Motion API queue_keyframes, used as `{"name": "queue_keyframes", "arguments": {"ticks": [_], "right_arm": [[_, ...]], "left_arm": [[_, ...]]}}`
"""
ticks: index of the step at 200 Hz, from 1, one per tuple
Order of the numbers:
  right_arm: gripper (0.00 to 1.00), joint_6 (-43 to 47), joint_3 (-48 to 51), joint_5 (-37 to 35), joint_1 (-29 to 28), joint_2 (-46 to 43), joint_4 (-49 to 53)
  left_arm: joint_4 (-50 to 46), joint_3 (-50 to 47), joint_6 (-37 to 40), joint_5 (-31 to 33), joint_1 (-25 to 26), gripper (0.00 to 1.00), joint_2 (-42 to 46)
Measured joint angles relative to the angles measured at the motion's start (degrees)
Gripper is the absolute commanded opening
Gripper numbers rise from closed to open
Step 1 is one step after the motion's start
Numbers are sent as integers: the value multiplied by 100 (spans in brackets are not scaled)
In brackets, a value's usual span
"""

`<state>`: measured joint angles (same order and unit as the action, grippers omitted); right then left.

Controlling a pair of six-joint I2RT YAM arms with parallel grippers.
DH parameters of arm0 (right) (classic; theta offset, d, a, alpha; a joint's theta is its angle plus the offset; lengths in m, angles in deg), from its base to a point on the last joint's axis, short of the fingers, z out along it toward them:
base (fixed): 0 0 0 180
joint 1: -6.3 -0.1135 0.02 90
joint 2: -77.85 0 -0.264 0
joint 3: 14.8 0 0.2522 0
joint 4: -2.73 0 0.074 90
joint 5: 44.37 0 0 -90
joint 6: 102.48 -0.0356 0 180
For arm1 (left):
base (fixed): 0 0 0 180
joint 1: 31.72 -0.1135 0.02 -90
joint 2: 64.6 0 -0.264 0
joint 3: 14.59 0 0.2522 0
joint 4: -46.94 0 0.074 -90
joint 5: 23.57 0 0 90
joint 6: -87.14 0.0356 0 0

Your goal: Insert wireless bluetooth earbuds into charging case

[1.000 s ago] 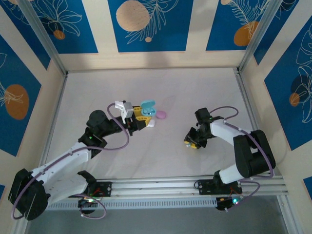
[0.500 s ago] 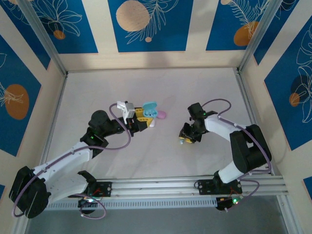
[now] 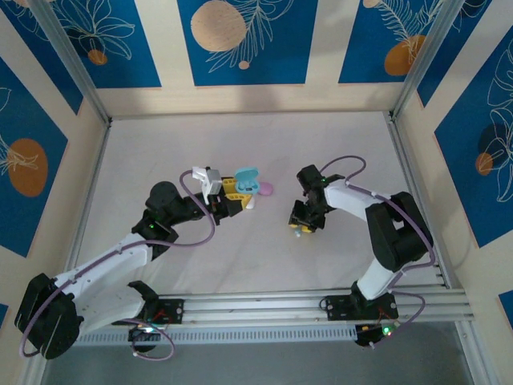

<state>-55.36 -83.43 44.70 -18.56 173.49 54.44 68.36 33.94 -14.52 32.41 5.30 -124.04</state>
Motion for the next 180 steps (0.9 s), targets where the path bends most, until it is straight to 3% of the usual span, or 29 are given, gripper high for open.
{"name": "queue_keyframes", "arguments": {"ticks": [109,180], "right_arm": [[26,249,-525,-533,-431,498,527],[27,494,-669,-748,-549,612,863]], "left_arm": [[-2,0,15,2,0,33,0],[-2,0,17,2,2,33,0]]}}
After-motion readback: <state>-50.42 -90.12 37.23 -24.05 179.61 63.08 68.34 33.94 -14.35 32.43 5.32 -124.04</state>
